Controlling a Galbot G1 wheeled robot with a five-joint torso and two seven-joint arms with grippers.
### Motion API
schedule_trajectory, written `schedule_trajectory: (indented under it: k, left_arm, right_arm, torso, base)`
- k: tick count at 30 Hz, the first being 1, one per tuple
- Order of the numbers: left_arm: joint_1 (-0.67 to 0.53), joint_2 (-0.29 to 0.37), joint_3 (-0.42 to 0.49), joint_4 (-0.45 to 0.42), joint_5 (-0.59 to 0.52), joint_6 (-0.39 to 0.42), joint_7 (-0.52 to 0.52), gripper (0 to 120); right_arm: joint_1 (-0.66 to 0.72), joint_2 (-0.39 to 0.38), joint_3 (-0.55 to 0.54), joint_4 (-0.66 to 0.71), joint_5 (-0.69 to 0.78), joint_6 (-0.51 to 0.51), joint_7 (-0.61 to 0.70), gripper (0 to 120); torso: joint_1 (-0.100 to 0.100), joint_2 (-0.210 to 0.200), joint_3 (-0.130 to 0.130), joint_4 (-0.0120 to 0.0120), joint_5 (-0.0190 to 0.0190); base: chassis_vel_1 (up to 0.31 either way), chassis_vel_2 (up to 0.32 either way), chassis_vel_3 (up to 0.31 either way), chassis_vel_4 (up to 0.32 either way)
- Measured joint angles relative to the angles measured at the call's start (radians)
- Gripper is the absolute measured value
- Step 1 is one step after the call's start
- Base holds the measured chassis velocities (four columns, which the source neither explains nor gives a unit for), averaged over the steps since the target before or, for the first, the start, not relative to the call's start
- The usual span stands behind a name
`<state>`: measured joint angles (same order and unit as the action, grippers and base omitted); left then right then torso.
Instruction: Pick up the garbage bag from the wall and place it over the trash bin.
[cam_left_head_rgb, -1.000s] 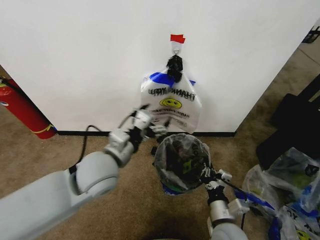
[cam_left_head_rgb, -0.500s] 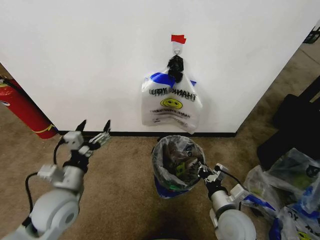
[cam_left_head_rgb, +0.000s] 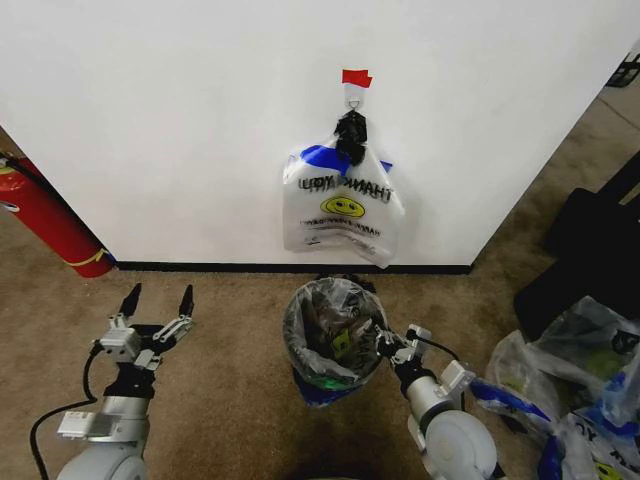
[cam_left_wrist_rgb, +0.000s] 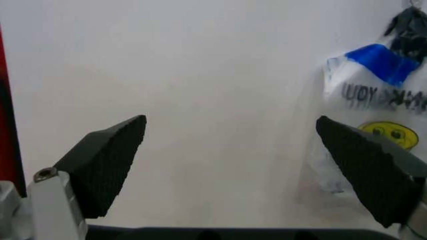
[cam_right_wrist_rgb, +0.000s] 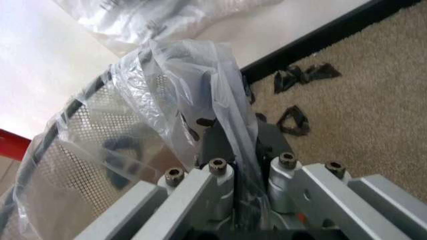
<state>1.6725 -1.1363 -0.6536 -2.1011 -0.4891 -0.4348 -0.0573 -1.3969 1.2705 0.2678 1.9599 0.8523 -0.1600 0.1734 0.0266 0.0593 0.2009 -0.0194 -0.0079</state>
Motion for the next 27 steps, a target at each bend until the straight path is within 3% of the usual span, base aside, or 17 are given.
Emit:
schedule_trajectory:
  k: [10, 18, 27]
  left_arm:
    - [0.014, 0.018, 0.002, -0.007, -0.003, 0.005, -0.022, 100]
    - [0.008, -0.011, 0.03, -0.008, -0.023, 0.016, -0.037, 100]
    - [-0.019, -0.029, 0.048, 0.012, -0.009, 0.029, -0.045, 100]
  right_arm:
    - [0.032, 0.033, -0.014, -0.035, -0.02, -0.011, 0.018, 0]
    - [0.029, 0.067, -0.003, -0.06, -0.082, -0.005, 0.013, 3]
    - [0.017, 0.084, 0.007, -0.063, -0.111, 0.003, 0.002, 24]
  torso:
    - [0.0, 0.0, 0.0, 0.0002, -0.0001]
    - [0.0, 0.0, 0.0, 0.0002, -0.0001]
    - [0.0, 0.0, 0.0, 0.0001, 0.0]
  base:
    - [0.0, 0.0, 0.0, 0.0]
    - [0.0, 0.0, 0.0, 0.0]
    - [0.0, 0.0, 0.0, 0.0]
